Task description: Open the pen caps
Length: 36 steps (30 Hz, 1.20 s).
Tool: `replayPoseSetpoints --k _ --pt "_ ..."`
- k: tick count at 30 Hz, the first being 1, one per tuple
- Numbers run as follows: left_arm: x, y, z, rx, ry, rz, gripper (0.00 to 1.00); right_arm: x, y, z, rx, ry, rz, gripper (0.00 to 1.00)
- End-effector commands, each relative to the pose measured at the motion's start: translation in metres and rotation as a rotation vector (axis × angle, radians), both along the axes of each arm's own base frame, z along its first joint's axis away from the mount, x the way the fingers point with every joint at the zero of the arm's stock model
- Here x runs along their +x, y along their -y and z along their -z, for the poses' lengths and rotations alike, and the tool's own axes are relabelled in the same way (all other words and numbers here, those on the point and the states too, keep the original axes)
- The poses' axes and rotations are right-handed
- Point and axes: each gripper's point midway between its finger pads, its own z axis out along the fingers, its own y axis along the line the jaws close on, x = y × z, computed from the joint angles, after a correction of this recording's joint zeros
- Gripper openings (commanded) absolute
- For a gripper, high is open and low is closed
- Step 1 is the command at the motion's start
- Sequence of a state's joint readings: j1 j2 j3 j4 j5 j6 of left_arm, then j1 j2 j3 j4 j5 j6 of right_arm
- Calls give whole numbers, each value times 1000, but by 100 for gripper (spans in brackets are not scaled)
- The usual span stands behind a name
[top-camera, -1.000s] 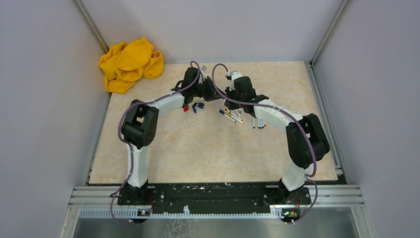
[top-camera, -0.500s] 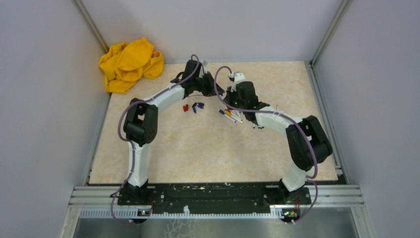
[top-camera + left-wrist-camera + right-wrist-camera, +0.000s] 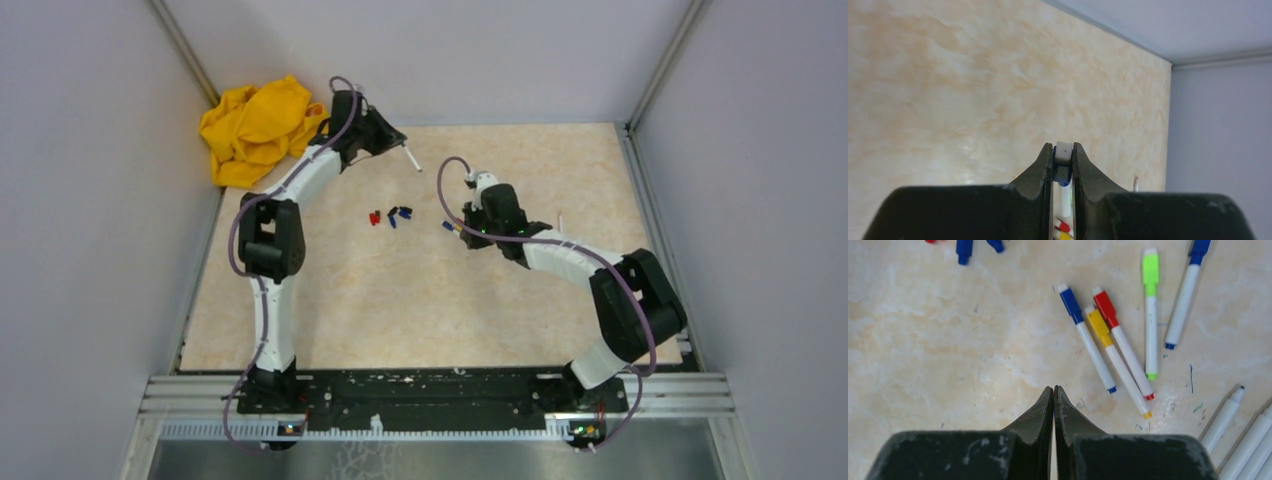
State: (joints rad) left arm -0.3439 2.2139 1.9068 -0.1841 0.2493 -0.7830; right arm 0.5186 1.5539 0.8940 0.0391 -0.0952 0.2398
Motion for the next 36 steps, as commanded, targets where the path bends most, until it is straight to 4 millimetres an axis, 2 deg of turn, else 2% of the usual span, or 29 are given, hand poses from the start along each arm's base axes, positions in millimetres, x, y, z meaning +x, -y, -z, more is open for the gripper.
replayPoseSetpoints --k 1,4,8,9,11,12,16,17,24,27,36 --pt "23 -24 -21 -10 68 -90 0 -9 -1 -5 -1 0 1 0" --pt "16 -23 -23 -17 66 -72 0 0 1 -19 -4 49 26 0" --pt "-2 -14 -17 -47 31 3 0 11 -2 -50 18 125 29 0" --pt "-8 -11 -15 -56 18 26 0 13 -4 -56 23 134 23 6" --pt "-22 -6 -11 -66 -3 58 0 18 -9 -66 26 147 7 28" --pt "-28 -4 -10 -67 -5 70 0 22 -12 -70 26 156 -2 35" --pt "-54 7 -7 -72 -19 119 0 29 -20 -78 32 160 -26 59" --pt "-59 10 -8 -76 -20 131 0 30 -23 -78 35 159 -36 61" --pt "-90 39 -24 -108 -11 226 0 37 -36 -70 49 138 -73 62" --pt "-100 50 -30 -121 -13 260 0 42 -42 -74 69 156 -84 62" --pt "-119 66 -30 -104 -15 307 0 49 -46 -80 78 165 -86 61"
